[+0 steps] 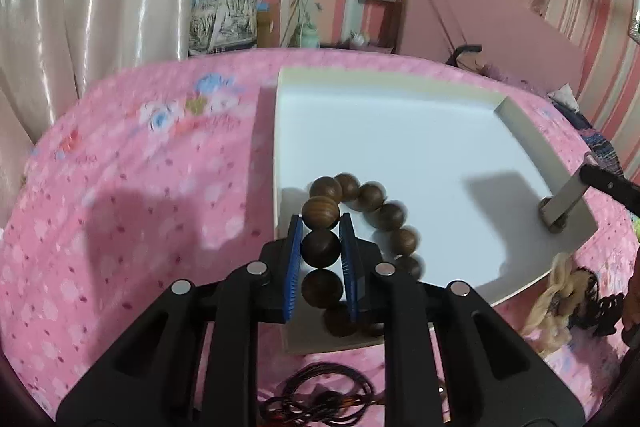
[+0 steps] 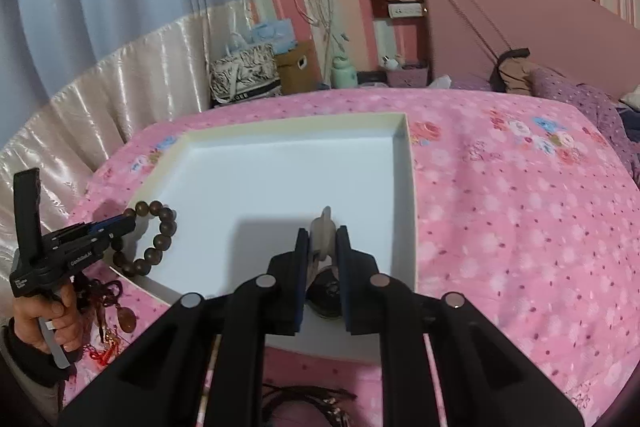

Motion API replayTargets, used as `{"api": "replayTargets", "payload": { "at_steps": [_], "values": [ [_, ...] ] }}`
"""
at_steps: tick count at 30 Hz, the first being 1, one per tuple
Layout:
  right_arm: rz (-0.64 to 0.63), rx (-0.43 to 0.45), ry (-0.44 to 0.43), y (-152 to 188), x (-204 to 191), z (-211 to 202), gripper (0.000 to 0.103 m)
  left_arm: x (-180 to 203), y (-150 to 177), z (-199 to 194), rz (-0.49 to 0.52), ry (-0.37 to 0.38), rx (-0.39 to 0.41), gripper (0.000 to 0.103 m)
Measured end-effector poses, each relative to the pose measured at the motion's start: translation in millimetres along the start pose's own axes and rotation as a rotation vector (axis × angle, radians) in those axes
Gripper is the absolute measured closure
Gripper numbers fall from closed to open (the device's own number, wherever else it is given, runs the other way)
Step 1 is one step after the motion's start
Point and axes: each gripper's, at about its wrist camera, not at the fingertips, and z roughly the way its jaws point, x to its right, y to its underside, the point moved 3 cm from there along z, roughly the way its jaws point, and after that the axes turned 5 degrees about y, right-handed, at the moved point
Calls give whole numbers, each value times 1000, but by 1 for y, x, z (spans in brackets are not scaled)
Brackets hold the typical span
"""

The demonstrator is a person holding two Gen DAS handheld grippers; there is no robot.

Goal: Organize jewelry
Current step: 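Carry the bead bracelet and white watch over the white tray with both grippers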

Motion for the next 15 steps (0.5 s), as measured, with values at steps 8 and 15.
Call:
{"api": "replayTargets", "payload": {
  "at_steps": [8,15],
  "values": [
    [-32,3,74,2,0,-6,86,3,4,-2,27,-55,-17,86],
    [-32,3,59,4,3,-9,83,-4,3,-3,45,-95,-16,84]
  ]
}}
